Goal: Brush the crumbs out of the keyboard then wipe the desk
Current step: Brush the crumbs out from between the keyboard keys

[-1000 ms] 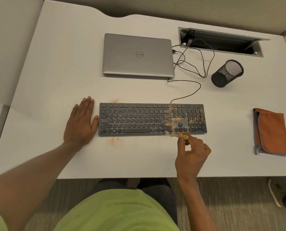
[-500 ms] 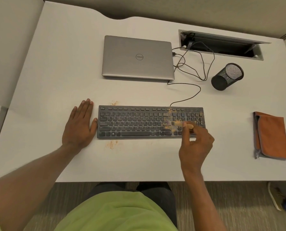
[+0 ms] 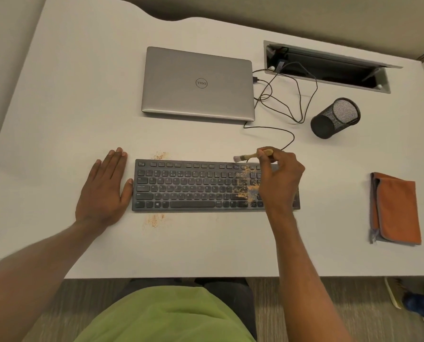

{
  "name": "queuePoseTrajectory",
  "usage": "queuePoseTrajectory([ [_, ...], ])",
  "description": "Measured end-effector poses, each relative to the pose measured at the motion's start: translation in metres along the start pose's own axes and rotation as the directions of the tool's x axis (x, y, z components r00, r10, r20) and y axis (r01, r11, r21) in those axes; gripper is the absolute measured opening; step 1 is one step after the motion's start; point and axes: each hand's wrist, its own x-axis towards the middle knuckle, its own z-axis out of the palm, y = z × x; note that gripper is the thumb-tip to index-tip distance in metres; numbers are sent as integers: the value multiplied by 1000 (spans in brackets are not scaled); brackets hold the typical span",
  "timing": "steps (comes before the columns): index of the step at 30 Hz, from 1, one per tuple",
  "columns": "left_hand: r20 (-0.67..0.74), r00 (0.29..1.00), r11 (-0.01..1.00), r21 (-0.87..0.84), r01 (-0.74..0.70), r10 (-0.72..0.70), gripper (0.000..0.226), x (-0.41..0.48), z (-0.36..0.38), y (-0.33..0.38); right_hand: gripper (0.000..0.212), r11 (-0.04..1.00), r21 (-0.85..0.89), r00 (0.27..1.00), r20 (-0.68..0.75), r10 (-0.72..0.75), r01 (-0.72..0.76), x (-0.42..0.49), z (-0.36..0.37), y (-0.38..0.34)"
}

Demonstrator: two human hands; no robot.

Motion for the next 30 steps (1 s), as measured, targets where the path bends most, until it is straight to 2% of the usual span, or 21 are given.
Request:
queuePoseTrajectory([
  [3, 4, 1000, 1000, 0, 0, 0, 70, 1, 0, 0, 7, 999, -50, 999, 50, -3, 5, 4, 0, 6],
  [5, 3, 1000, 1000, -2, -3, 3, 70, 1, 1, -1, 9, 986, -166, 998, 62, -12, 22, 8, -5, 11],
  [7, 0, 1000, 1000, -1, -2, 2, 70, 1, 1, -1, 12, 960, -280, 999, 48, -14, 27, 10, -12, 13],
  [9, 2, 1000, 1000, 4, -1, 1, 70, 2, 1, 0, 14, 948, -316, 1000, 5, -24, 25, 12, -16, 10],
  [11, 5, 1000, 1000, 8, 1, -1, 70, 2, 1, 0, 12, 972, -234, 1000, -24, -2, -4, 12, -15, 7],
  [15, 10, 1000, 1000, 11, -1, 1, 70, 2, 0, 0, 13, 993, -33, 993, 17, 114, -113, 11, -3, 7],
  [18, 11, 1000, 1000, 12, 3, -3, 70, 2, 1, 0, 14, 989, -104, 995, 20, 103, -100, 9, 0, 9],
  [22, 9, 1000, 1000, 13, 3, -3, 70, 1, 1, 0, 19, 956, -288, 997, -62, 43, -59, 7, -8, 5],
  [24, 8, 1000, 1000, 13, 5, -5, 70, 2, 1, 1, 19, 964, -257, 994, -102, 49, -73, 5, -8, 0],
  [27, 7, 1000, 1000, 12, 10, -10, 70, 2, 0, 1, 10, 992, -104, 990, -131, 58, -72, -2, -2, -8],
  [30, 8, 1000, 1000, 14, 7, -7, 71, 1, 0, 1, 8, 994, -107, 995, -93, 23, -33, -10, 4, -5],
])
